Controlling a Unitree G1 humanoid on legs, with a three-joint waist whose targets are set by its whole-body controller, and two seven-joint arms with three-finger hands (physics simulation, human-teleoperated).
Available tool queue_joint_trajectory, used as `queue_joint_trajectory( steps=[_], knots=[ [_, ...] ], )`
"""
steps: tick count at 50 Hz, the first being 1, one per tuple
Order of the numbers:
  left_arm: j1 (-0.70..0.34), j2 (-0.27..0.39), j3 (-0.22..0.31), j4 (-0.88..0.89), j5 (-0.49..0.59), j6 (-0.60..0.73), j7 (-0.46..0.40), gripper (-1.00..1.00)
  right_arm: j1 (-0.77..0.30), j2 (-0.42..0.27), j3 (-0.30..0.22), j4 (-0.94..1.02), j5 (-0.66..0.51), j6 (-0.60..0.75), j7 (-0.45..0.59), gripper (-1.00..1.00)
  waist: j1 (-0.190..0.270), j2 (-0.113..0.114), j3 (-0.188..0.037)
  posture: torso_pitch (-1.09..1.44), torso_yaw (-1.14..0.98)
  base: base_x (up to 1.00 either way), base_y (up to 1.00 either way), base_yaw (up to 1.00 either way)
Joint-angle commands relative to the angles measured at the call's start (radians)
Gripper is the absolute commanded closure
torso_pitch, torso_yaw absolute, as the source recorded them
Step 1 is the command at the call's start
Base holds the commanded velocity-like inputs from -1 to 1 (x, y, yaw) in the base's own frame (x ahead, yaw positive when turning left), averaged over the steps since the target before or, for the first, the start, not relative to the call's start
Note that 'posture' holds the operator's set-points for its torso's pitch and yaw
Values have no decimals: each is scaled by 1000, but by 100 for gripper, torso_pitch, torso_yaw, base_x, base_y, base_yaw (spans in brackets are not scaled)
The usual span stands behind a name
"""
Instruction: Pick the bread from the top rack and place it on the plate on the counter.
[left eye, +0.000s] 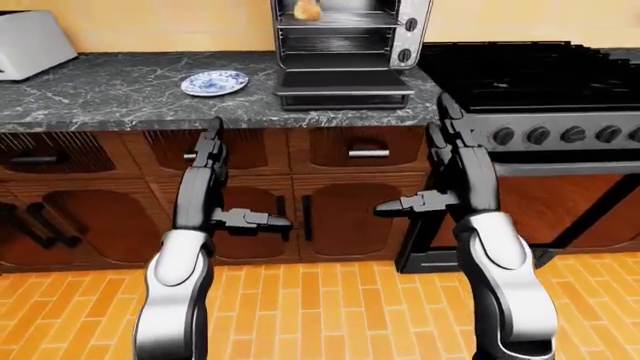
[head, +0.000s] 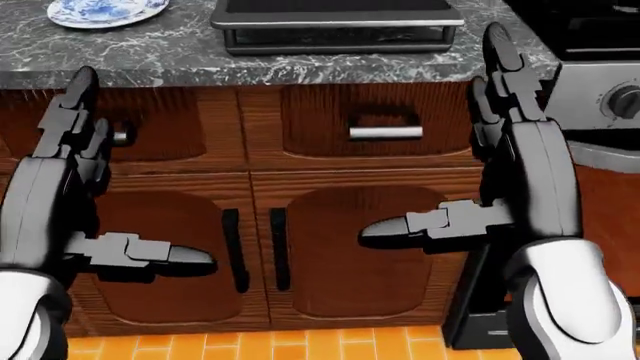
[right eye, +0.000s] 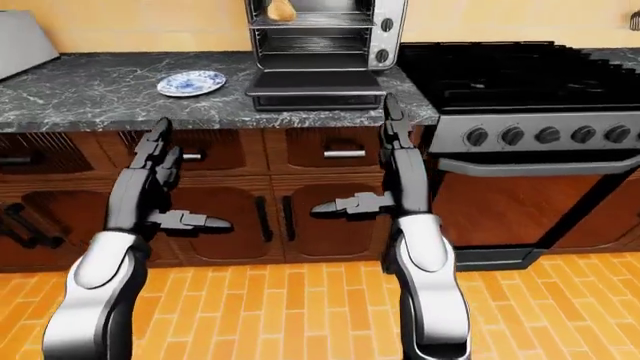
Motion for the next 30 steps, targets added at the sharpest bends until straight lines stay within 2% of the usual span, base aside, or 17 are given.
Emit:
queue_joint_trajectory(
  steps=[1,2,4,5,6,8,10,13,14,15,16,17,19,24,28,29,30],
  knots=[
    [-38,10,19,-49,-12,-40,27,-100,-35,1,6,-40,9,-37,0,-100,1,-5,-18,0,0,32,83,0],
    [-48,8,21,-40,-16,-34,41,-100,-34,1,8,-38,9,-40,-1,-100,-7,2,-12,0,0,31,83,0],
    [-54,12,20,-45,-22,-32,58,-100,-35,-1,7,-43,11,-36,-1,-100,-12,36,2,0,0,32,82,0],
    [-50,18,13,-43,-17,-35,56,-100,-41,-3,5,-52,14,-25,-1,-100,-7,75,-7,0,0,32,82,0],
    [-47,22,5,-38,-8,-43,54,-100,-44,-4,4,-57,15,-19,-1,-100,11,152,-29,0,0,31,82,0],
    [-52,21,7,-34,-6,-44,55,-100,-41,-4,5,-58,15,-22,-2,-100,20,107,3,0,0,32,82,0],
    [-51,27,13,-52,-5,-37,48,-100,-41,-3,4,-62,18,-22,-4,-100,37,94,-5,0,0,32,82,0],
    [-52,35,-1,-48,14,-49,35,-100,-67,-10,1,-62,17,-4,-8,-100,39,64,1,0,0,32,65,0],
    [-50,32,8,-62,9,-42,29,-100,-76,-14,-1,-61,16,1,-8,-100,34,65,3,0,0,22,15,0],
    [-48,32,12,-68,9,-39,26,-100,-81,-15,-1,-61,15,6,-8,-100,28,86,-4,0,0,20,9,0],
    [-57,33,15,-65,11,-36,25,-100,-97,-19,-10,-59,19,20,-12,-100,28,86,5,0,0,0,0,0],
    [-59,33,16,-63,12,-37,25,-100,-101,-22,-10,-59,19,24,-13,-100,25,87,-7,0,0,0,0,0],
    [-64,38,20,-56,16,-41,22,-100,-125,-28,-17,-69,24,52,-17,-100,31,83,-7,0,0,0,0,0],
    [-100,48,24,-55,16,-21,20,-100,-174,-45,-31,-65,46,81,-24,-100,39,60,-4,0,0,0,0,0],
    [-151,60,19,-30,21,-13,20,-100,-221,-68,-41,-49,56,99,-27,-100,37,14,-24,0,0,1,0,0],
    [-161,61,18,-29,21,-9,19,-100,-233,-75,-40,-48,57,104,-26,-100,43,31,-5,0,0,8,0,0],
    [-171,63,12,-21,24,-12,18,-100,-246,-75,-47,-43,64,105,-30,-100,36,29,0,0,0,10,0,0]
  ],
)
